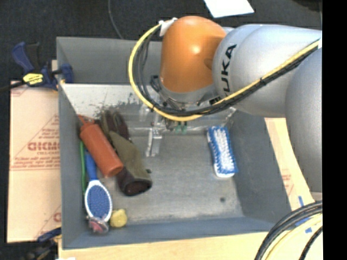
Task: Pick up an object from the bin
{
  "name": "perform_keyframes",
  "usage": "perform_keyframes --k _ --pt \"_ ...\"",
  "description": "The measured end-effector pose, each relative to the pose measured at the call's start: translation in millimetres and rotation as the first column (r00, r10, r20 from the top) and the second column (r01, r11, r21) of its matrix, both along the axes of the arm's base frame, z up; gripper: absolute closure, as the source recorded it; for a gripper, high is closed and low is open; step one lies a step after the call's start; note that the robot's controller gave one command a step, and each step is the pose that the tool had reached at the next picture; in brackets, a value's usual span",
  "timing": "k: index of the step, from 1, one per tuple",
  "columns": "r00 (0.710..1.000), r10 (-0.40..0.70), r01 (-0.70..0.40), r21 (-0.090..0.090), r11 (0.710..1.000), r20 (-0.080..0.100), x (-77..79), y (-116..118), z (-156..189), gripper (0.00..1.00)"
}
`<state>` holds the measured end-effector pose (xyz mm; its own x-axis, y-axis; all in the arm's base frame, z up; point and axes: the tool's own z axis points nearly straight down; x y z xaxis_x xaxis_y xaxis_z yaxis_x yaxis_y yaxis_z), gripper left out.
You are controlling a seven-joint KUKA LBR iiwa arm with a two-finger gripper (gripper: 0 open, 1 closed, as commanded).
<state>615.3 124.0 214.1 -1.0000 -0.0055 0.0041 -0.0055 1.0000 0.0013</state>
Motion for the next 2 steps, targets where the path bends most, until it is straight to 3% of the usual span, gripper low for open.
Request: perform_keyframes --k 1,2 --pt "1.0 -0.003 0.003 0.001 1.0 0.008 1.4 -0.6 5.2 0.0" --pt "0.994 0.11 -0.11 -0.001 0.994 0.01 -38.1 6.4 -64.0 0.0"
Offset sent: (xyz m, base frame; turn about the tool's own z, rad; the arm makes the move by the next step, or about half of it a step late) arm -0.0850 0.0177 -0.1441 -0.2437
